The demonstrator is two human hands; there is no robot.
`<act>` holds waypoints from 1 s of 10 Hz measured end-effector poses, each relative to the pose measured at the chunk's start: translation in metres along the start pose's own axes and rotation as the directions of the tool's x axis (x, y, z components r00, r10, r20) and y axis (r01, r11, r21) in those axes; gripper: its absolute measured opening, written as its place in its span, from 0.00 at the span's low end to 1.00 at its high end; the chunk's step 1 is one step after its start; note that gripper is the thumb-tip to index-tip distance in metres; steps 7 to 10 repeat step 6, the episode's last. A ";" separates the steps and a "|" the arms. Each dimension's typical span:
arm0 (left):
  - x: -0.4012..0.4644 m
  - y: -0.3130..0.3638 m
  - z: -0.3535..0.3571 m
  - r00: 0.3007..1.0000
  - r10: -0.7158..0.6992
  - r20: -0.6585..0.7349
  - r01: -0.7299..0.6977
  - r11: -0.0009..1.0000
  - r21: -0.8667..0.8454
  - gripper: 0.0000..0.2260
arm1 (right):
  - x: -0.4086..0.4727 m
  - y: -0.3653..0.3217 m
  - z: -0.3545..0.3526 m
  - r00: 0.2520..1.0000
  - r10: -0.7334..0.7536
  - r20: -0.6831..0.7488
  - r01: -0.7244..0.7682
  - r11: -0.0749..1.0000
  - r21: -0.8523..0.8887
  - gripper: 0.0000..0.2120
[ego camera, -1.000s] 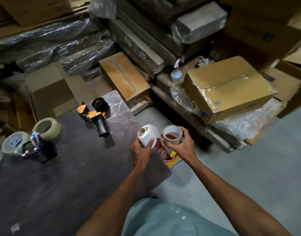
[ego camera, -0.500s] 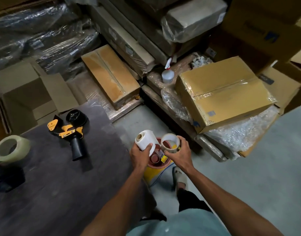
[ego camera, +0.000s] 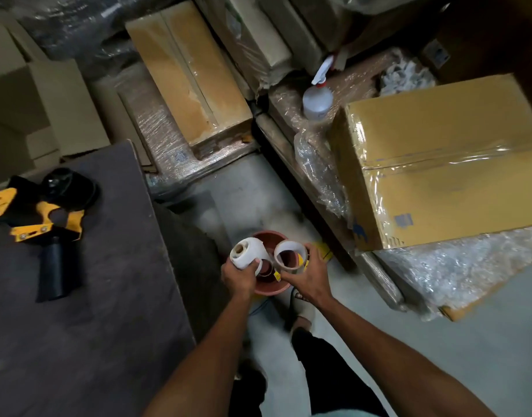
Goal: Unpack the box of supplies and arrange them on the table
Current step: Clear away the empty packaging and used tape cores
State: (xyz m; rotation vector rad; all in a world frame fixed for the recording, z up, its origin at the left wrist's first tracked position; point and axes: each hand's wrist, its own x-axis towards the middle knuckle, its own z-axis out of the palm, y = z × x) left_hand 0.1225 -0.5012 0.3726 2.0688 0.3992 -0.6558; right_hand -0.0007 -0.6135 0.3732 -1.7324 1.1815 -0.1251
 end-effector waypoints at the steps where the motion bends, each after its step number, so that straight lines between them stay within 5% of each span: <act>1: 0.033 -0.038 0.025 0.999 -0.039 -0.036 0.043 0.993 0.112 0.30 | 0.024 0.034 0.023 0.999 0.044 0.021 -0.043 0.998 -0.044 0.41; 4: 0.093 -0.097 0.084 0.992 -0.082 -0.098 0.099 0.979 0.178 0.26 | 0.073 0.111 0.081 0.987 0.146 0.066 -0.142 0.988 -0.063 0.46; 6: 0.142 -0.148 0.110 0.998 -0.061 0.033 0.055 0.986 0.157 0.32 | 0.101 0.150 0.109 0.971 0.185 0.149 -0.176 0.982 -0.074 0.52; 10: 0.142 -0.148 0.110 0.998 -0.061 0.033 0.055 0.986 0.157 0.32 | 0.101 0.150 0.109 0.971 0.185 0.149 -0.176 0.982 -0.074 0.52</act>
